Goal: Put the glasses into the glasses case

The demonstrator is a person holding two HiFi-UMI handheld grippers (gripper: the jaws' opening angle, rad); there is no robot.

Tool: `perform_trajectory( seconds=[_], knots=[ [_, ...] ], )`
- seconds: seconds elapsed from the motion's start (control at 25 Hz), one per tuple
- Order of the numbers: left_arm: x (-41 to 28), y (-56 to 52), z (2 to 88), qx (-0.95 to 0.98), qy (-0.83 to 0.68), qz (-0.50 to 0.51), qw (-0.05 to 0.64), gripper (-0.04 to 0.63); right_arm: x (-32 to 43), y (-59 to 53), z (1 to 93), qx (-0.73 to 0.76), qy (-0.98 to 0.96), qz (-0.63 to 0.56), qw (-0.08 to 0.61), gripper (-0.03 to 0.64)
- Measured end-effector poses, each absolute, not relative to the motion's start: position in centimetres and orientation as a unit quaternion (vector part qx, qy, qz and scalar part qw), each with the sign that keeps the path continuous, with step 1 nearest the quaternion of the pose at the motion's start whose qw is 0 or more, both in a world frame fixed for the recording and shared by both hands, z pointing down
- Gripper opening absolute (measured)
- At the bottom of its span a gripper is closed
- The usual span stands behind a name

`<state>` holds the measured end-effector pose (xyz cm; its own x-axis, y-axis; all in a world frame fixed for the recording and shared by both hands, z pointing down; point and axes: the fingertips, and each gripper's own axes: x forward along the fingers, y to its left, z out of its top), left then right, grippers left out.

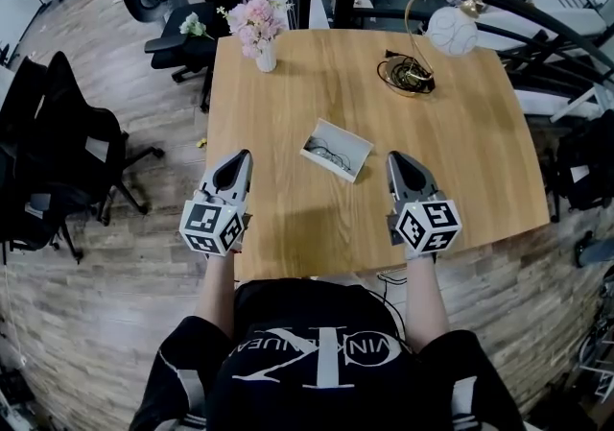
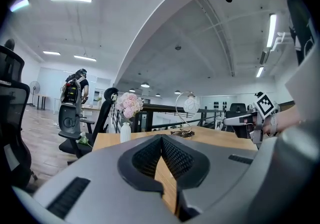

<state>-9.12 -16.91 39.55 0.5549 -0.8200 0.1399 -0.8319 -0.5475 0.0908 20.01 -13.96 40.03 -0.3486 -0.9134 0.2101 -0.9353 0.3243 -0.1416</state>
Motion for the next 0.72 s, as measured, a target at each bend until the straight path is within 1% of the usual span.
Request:
perform_trajectory(
  seconds=[0.72],
  knots=[
    [-9.20,-16.88,38.60,0.877,-0.475,0.024,0.070,0.015,20.59,-13.79,39.84,0.571,-0.812,0.116,0.037,0.028]
  ],
)
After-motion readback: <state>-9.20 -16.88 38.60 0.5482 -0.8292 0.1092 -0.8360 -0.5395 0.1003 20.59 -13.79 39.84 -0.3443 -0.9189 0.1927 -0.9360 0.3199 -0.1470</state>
